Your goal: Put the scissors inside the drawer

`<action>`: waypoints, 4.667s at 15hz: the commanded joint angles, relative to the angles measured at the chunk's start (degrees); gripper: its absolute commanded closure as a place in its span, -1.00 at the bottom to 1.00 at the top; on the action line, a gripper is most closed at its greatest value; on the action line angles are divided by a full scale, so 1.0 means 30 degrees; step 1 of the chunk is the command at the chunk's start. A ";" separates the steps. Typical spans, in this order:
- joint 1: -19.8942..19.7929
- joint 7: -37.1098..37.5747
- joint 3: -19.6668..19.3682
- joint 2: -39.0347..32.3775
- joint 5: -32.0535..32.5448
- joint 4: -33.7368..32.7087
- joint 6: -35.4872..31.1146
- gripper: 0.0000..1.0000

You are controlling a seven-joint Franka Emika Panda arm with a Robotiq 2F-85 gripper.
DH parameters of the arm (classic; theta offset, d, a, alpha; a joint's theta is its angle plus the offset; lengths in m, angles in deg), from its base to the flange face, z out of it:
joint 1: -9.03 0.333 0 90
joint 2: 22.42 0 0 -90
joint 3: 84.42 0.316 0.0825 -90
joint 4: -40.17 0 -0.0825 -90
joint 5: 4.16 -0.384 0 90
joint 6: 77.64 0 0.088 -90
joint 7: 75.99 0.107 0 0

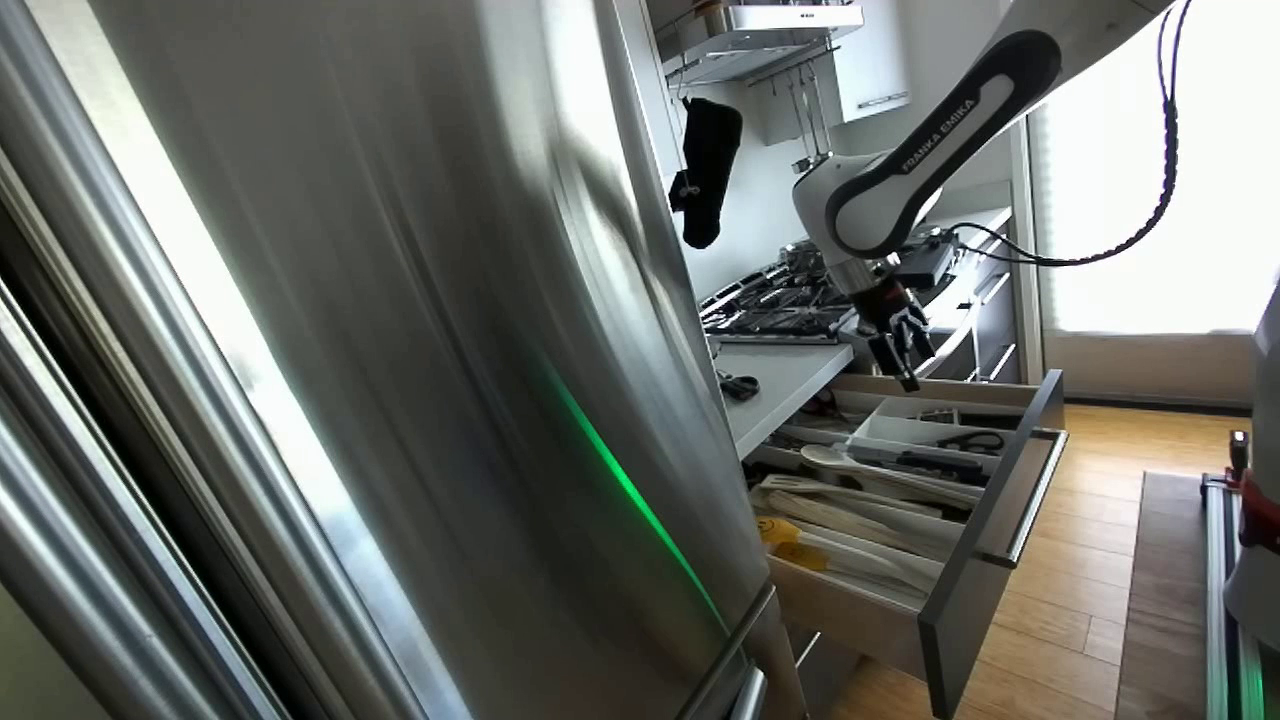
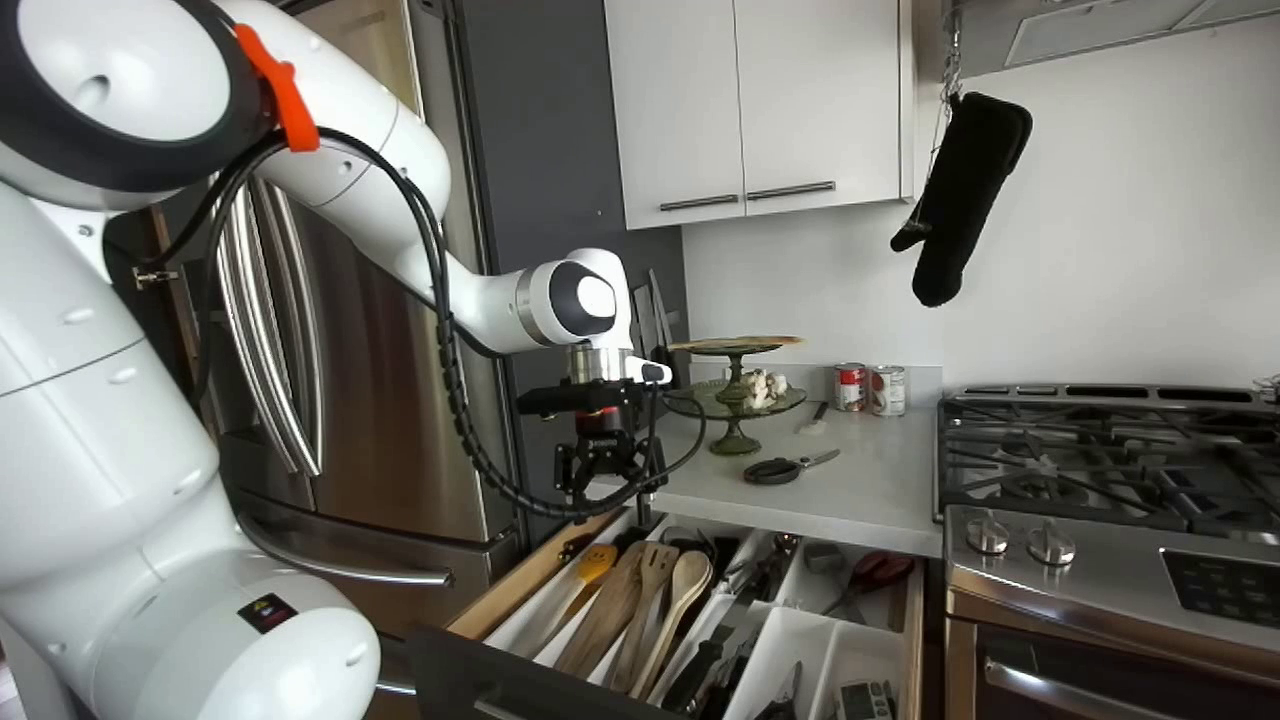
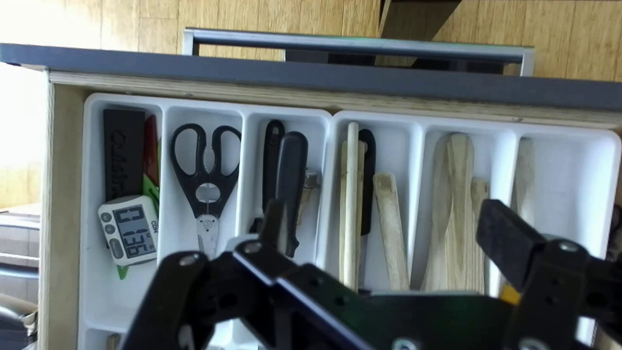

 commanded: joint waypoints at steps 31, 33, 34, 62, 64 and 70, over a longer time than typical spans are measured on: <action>-0.0559 0.5935 -0.2311 -1.1967 -0.2898 -1.0066 -1.3934 -1.00; -0.0566 0.6158 -0.2476 -1.2716 -0.2883 -1.0812 -1.4156 -1.00; -0.0590 0.6168 -0.2516 -1.3012 -0.2951 -1.1126 -1.4170 -1.00; 0.0224 0.7719 -0.4166 -1.7210 -0.4449 -1.4845 -1.4534 0.96; 0.0422 0.8110 -0.4740 -1.6778 -0.4253 -1.4155 -1.4801 0.96; -0.0752 0.6265 -0.3880 -1.4871 -0.5025 -1.1294 -1.7090 0.96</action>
